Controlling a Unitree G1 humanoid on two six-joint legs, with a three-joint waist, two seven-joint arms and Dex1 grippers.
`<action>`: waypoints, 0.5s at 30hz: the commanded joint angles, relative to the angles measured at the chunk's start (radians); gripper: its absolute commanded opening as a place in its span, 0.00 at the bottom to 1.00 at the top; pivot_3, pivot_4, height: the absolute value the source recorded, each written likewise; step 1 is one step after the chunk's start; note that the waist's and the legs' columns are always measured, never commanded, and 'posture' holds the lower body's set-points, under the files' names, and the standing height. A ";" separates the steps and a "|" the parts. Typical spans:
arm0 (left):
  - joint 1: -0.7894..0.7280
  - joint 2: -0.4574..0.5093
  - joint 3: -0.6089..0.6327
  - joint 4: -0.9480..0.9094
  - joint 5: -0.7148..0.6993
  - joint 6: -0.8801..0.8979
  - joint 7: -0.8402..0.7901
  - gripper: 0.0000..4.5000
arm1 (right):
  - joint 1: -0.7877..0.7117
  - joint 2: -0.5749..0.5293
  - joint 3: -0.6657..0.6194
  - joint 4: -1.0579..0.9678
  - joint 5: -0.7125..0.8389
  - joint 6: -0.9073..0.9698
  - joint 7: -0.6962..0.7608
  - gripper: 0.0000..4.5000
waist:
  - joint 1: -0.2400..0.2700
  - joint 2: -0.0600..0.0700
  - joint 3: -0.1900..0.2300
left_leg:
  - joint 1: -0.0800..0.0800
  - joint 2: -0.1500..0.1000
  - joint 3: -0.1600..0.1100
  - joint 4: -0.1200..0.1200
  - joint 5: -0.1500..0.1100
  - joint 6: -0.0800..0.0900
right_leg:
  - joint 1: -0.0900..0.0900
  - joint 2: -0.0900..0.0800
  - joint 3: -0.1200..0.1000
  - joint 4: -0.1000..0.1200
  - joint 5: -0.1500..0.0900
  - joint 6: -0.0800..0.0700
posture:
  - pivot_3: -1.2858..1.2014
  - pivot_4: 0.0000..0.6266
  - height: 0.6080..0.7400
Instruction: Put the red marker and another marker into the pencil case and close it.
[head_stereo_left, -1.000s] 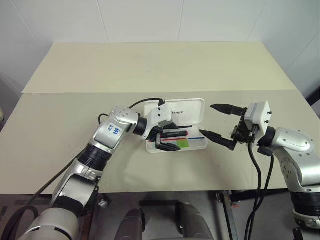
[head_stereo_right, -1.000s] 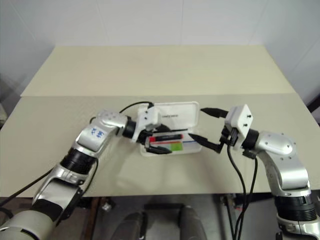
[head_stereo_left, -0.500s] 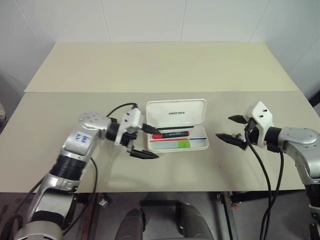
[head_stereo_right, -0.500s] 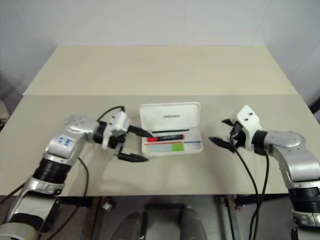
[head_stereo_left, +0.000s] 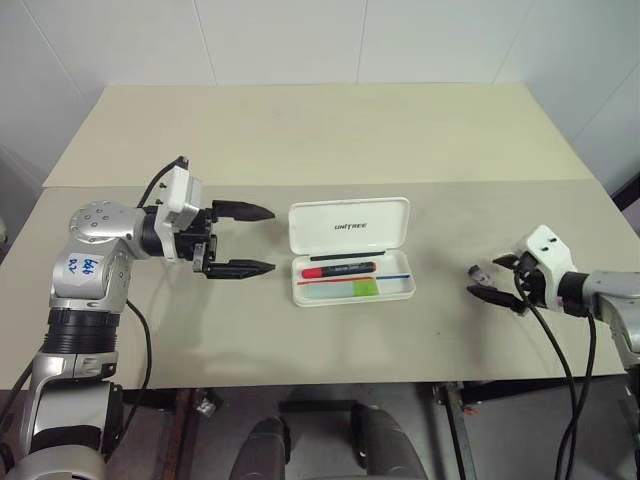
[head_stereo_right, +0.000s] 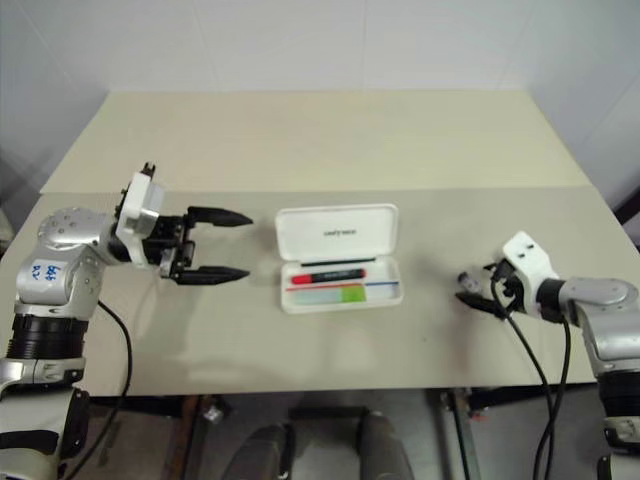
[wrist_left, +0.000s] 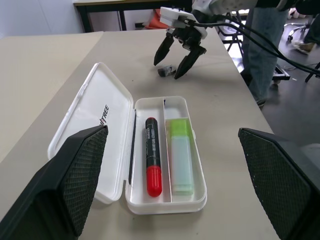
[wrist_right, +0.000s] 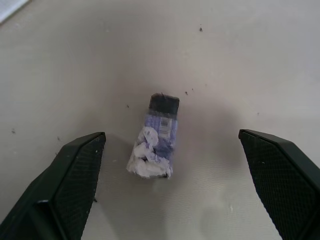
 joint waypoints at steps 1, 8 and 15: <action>-0.032 -0.003 0.040 -0.061 -0.049 0.009 0.032 1.00 | -0.006 -0.007 0.007 0.036 -0.015 -0.031 0.026 0.96 | 0.000 0.000 0.000 | 0.000 0.000 0.000 0.000 0.000 0.000 | 0.000 0.000 0.000 0.000 0.000 0.000 | 0.52 0.24 1.00; -0.039 -0.001 0.034 -0.088 -0.074 0.031 0.055 1.00 | -0.027 0.025 0.014 0.056 -0.013 -0.030 0.038 0.50 | -0.003 0.000 0.000 | 0.002 0.000 0.000 0.002 0.000 0.000 | 0.003 0.000 0.001 -0.002 0.002 0.002 | 0.52 0.24 1.00; -0.024 0.008 0.031 -0.086 -0.061 0.012 0.050 1.00 | -0.054 0.027 0.025 0.090 -0.020 -0.041 0.049 0.08 | -0.002 0.000 0.000 | 0.004 0.000 0.002 0.002 0.003 0.002 | 0.006 0.000 0.001 -0.005 0.004 0.001 | 0.52 0.24 1.00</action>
